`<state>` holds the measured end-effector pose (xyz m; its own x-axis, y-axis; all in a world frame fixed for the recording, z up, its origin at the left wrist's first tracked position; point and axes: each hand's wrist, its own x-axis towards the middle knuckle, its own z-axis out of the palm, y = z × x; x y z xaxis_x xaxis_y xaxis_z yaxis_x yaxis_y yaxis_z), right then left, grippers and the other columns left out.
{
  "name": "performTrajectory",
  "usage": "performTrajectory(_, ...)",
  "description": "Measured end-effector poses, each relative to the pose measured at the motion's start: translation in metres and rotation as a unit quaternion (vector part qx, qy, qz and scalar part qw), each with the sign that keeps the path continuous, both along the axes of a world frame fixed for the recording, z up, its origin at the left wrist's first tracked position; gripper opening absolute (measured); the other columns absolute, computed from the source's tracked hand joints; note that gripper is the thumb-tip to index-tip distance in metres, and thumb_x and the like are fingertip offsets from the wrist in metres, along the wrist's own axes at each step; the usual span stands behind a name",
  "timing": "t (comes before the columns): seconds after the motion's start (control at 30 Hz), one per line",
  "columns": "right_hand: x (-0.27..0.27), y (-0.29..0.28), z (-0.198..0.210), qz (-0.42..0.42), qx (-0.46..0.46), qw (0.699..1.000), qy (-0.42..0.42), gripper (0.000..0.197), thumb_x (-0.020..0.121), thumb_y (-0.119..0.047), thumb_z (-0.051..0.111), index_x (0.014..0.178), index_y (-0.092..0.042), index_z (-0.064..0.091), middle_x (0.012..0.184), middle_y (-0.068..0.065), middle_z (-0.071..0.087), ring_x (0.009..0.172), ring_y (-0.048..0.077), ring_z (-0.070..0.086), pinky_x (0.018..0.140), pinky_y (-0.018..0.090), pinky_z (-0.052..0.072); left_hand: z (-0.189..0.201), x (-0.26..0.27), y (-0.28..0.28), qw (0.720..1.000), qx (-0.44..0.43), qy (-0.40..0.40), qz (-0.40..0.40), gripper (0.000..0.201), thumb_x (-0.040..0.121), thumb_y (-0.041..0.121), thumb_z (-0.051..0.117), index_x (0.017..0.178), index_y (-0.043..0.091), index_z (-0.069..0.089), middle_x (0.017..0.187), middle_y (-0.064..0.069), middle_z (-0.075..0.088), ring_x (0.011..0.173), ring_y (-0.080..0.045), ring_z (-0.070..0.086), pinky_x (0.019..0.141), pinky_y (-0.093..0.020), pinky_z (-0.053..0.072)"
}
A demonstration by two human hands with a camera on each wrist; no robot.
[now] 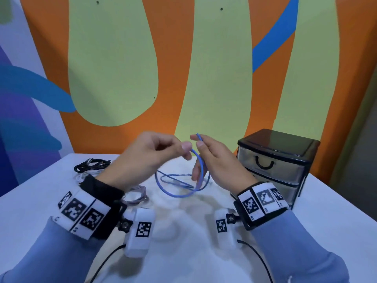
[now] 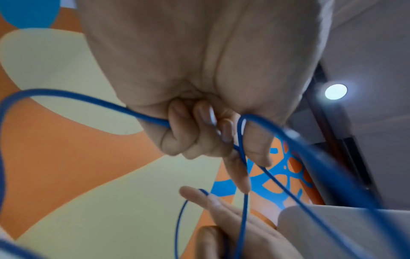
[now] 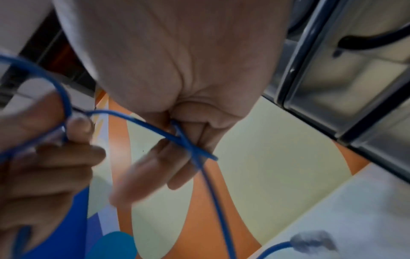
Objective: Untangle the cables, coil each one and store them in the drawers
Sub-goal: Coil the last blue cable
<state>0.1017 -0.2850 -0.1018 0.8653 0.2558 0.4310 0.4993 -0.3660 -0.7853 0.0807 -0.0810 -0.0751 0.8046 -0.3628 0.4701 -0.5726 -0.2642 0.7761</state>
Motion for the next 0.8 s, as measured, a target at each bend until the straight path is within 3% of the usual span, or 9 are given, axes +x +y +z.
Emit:
performTrajectory(0.07, -0.002, -0.001, 0.003, -0.018, 0.021, 1.0, 0.009, 0.032, 0.115, -0.027, 0.033, 0.14, -0.021, 0.053, 0.055, 0.01, 0.06, 0.049, 0.027, 0.06, 0.052, 0.031, 0.05, -0.001, 0.006, 0.009, 0.999, -0.03, -0.018, 0.028, 0.042, 0.099, 0.049, 0.068, 0.086, 0.011, 0.081, 0.053, -0.005, 0.031, 0.05, -0.025, 0.029, 0.051, -0.031, 0.025)
performTrajectory(0.1, -0.001, -0.002, 0.004, -0.044, 0.022, 0.999, 0.001, 0.032, 0.115, -0.028, 0.035, 0.138, -0.022, 0.056, 0.053, 0.002, 0.052, 0.048, 0.018, 0.053, 0.05, 0.027, 0.046, -0.001, 0.007, 0.011, 0.997, -0.055, -0.022, 0.043, 0.046, 0.097, 0.055, 0.067, 0.082, 0.013, 0.079, 0.058, -0.011, 0.026, 0.054, -0.027, 0.023, 0.053, -0.033, 0.02)
performTrajectory(0.2, 0.008, -0.009, 0.005, -0.052, 0.047, 0.997, 0.035, 0.033, 0.114, -0.028, 0.037, 0.127, -0.019, 0.067, 0.055, -0.012, 0.036, 0.051, 0.008, 0.037, 0.055, 0.027, 0.042, 0.005, 0.016, 0.023, 0.975, -0.21, -0.011, 0.071, 0.042, 0.103, 0.046, 0.063, 0.078, 0.012, 0.07, 0.056, 0.004, 0.026, 0.053, -0.016, 0.018, 0.047, -0.026, 0.016)
performTrajectory(0.33, 0.005, -0.017, 0.012, 0.046, 0.142, 0.978, 0.145, 0.037, 0.112, -0.025, 0.043, 0.104, -0.009, 0.075, 0.066, -0.005, 0.022, 0.056, 0.015, 0.016, 0.048, 0.023, 0.018, 0.008, 0.025, 0.04, 0.938, -0.317, -0.02, 0.138, 0.036, 0.106, 0.038, 0.062, 0.078, 0.016, 0.067, 0.056, 0.009, 0.027, 0.051, -0.013, 0.02, 0.044, -0.024, 0.016)
performTrajectory(0.47, 0.0, -0.019, 0.019, 0.119, 0.188, 0.949, 0.223, 0.036, 0.109, -0.03, 0.044, 0.081, -0.016, 0.061, 0.066, -0.006, 0.021, 0.053, 0.009, 0.013, 0.044, 0.021, 0.01, -0.001, 0.033, 0.043, 0.928, -0.279, -0.039, 0.246, 0.035, 0.109, 0.039, 0.059, 0.085, 0.019, 0.075, 0.059, 0.003, 0.031, 0.05, -0.015, 0.024, 0.048, -0.026, 0.02)
performTrajectory(0.6, -0.002, -0.023, 0.023, 0.162, 0.26, 0.911, 0.276, 0.037, 0.107, -0.033, 0.043, 0.072, -0.021, 0.049, 0.06, -0.008, 0.02, 0.052, 0.01, 0.009, 0.045, 0.024, 0.008, -0.004, 0.035, 0.043, 0.92, -0.191, -0.097, 0.329, 0.029, 0.109, 0.035, 0.056, 0.093, 0.023, 0.077, 0.07, -0.009, 0.046, 0.064, -0.022, 0.04, 0.06, -0.033, 0.031)
performTrajectory(0.67, -0.003, -0.026, 0.025, 0.198, 0.307, 0.889, 0.277, 0.037, 0.107, -0.035, 0.042, 0.074, -0.02, 0.049, 0.054, -0.009, 0.021, 0.049, 0.011, 0.009, 0.045, 0.025, 0.009, -0.006, 0.035, 0.042, 0.922, -0.125, -0.101, 0.351, 0.03, 0.108, 0.035, 0.057, 0.09, 0.022, 0.077, 0.07, -0.007, 0.055, 0.066, -0.024, 0.047, 0.062, -0.035, 0.035)
performTrajectory(0.73, -0.006, -0.027, 0.029, 0.222, 0.343, 0.874, 0.263, 0.036, 0.106, -0.035, 0.042, 0.082, -0.016, 0.06, 0.051, -0.009, 0.018, 0.047, 0.011, 0.008, 0.046, 0.026, 0.009, -0.008, 0.036, 0.041, 0.927, -0.05, -0.096, 0.359, 0.032, 0.107, 0.035, 0.058, 0.084, 0.023, 0.076, 0.065, -0.003, 0.058, 0.064, -0.026, 0.051, 0.061, -0.036, 0.037)
performTrajectory(0.8, -0.011, -0.029, 0.032, 0.234, 0.367, 0.866, 0.247, 0.041, 0.105, -0.034, 0.042, 0.103, -0.009, 0.075, 0.051, -0.007, 0.012, 0.046, 0.012, 0.006, 0.048, 0.027, 0.009, -0.011, 0.036, 0.038, 0.926, 0.041, -0.08, 0.366, 0.034, 0.106, 0.035, 0.058, 0.079, 0.023, 0.075, 0.058, -0.002, 0.056, 0.058, -0.028, 0.049, 0.057, -0.036, 0.035)
